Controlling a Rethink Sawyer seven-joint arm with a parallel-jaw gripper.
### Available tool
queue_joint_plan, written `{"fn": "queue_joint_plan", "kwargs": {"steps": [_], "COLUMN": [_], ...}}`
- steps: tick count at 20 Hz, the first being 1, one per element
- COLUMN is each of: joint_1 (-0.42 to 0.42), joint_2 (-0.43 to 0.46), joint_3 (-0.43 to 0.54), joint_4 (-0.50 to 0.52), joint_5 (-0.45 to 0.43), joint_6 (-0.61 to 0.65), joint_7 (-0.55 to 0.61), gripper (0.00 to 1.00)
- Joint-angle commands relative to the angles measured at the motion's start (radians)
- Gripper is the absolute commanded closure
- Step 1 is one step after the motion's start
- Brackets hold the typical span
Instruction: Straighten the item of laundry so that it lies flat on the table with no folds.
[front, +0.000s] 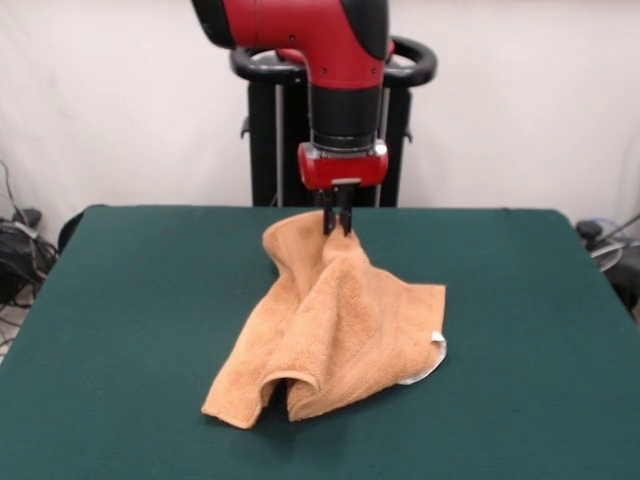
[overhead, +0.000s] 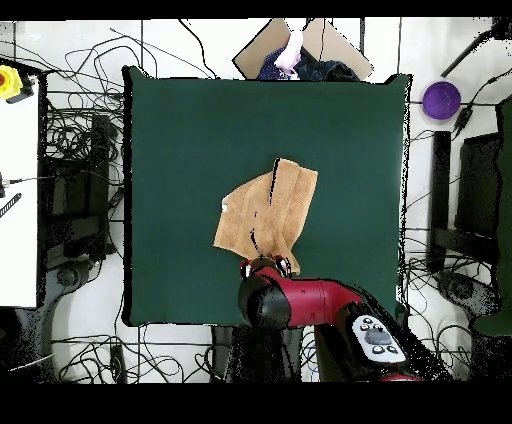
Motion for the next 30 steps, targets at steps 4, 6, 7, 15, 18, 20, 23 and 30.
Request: {"fn": "queue_joint_plan", "kwargs": {"steps": [4, 6, 7, 15, 18, 20, 23, 30], "joint_1": [0.021, 0.020, 0.018, 0.015, 0.016, 0.015, 0.012, 0.008], "joint_2": [0.003, 0.004, 0.004, 0.003, -0.002, -0.005, -0.007, -0.009], "joint_3": [0.007, 0.004, 0.005, 0.005, 0.007, 0.007, 0.012, 0.015], "joint_4": [-0.073, -0.069, -0.068, -0.063, -0.058, -0.051, -0.050, -0.046], "joint_5": [0.064, 0.060, 0.059, 0.069, 0.070, 0.067, 0.067, 0.066], "joint_6": [0.144, 0.137, 0.135, 0.125, 0.125, 0.122, 0.122, 0.120], "joint_7": [0.124, 0.124, 0.123, 0.138, 0.137, 0.136, 0.134, 0.133], "gripper": [1.00, 1.00, 1.00, 1.00, 1.00, 1.00, 1.00, 1.00]}}
